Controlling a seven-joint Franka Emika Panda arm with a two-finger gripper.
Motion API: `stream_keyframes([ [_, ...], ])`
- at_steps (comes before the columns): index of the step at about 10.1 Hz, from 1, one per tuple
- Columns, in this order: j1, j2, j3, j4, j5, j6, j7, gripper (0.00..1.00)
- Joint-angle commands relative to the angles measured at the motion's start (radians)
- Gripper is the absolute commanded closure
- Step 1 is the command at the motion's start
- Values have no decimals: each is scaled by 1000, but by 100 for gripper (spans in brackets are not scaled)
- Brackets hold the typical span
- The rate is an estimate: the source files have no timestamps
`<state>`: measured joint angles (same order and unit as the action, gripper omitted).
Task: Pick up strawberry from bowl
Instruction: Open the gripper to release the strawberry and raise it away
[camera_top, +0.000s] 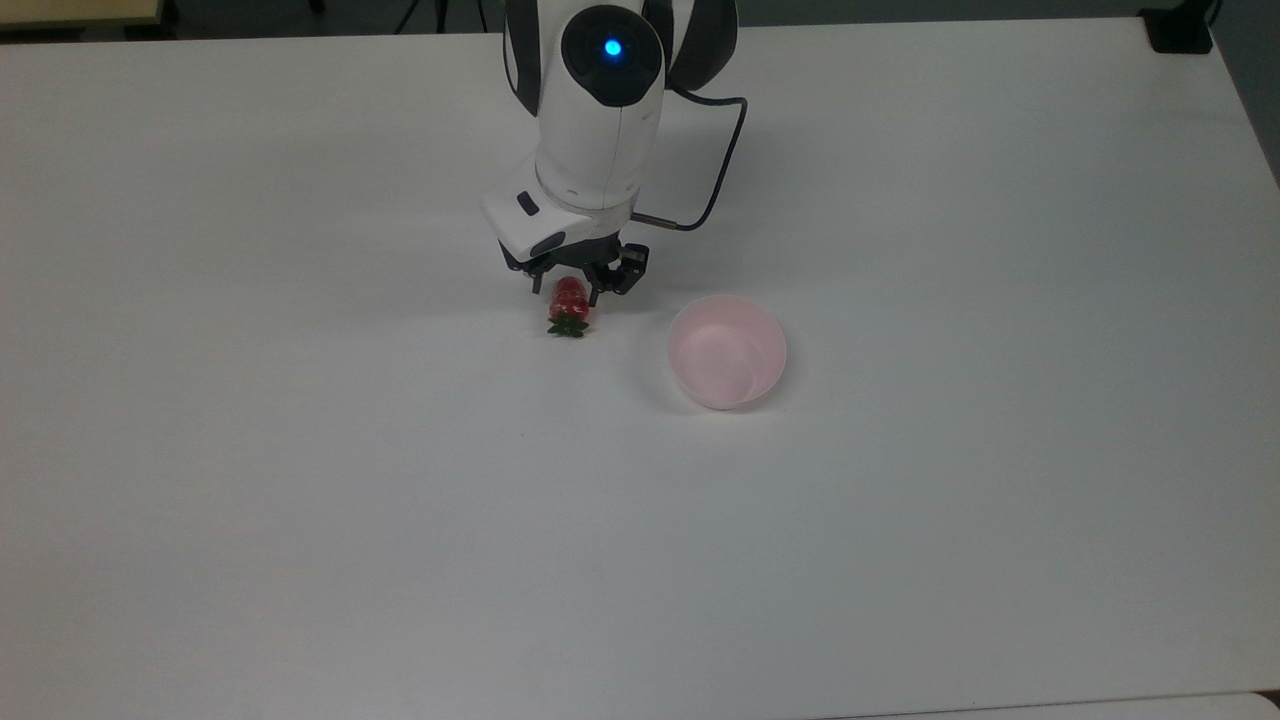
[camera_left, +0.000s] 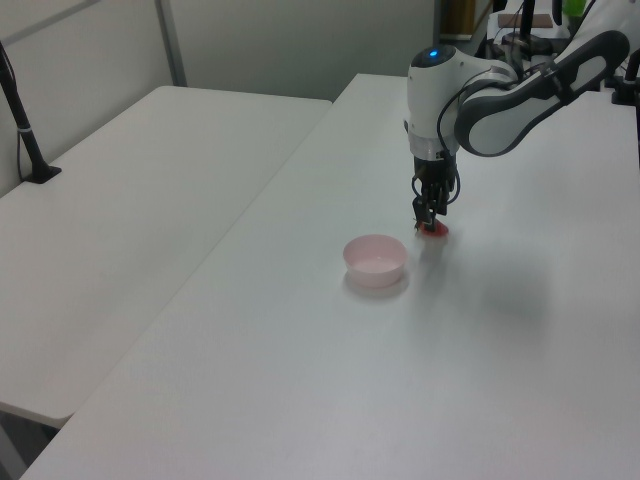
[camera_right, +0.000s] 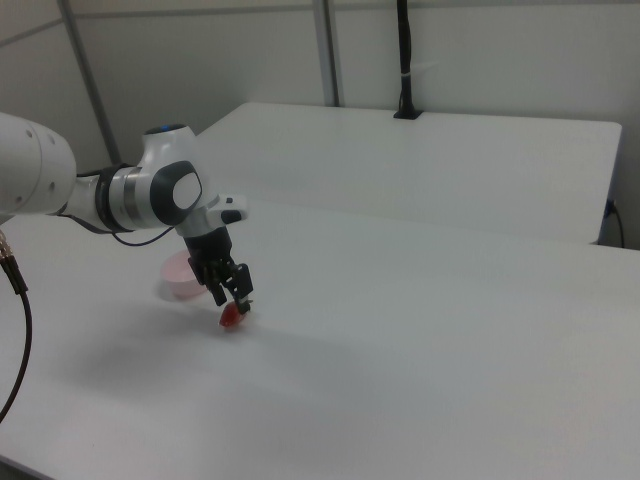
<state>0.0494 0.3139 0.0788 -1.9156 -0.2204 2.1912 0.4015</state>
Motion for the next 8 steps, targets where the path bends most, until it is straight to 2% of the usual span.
stream_keyframes([
  [1, -14, -39, 4, 36, -8, 10, 51, 0],
  [3, -39, -91, 6, 143, 15, -135, 53, 0],
  [4, -48, -117, 6, 199, 66, -230, 47, 0],
  [6, -83, -223, 6, 210, 116, -277, 39, 0],
  [8, -83, -324, -13, 205, 176, -347, 30, 0],
])
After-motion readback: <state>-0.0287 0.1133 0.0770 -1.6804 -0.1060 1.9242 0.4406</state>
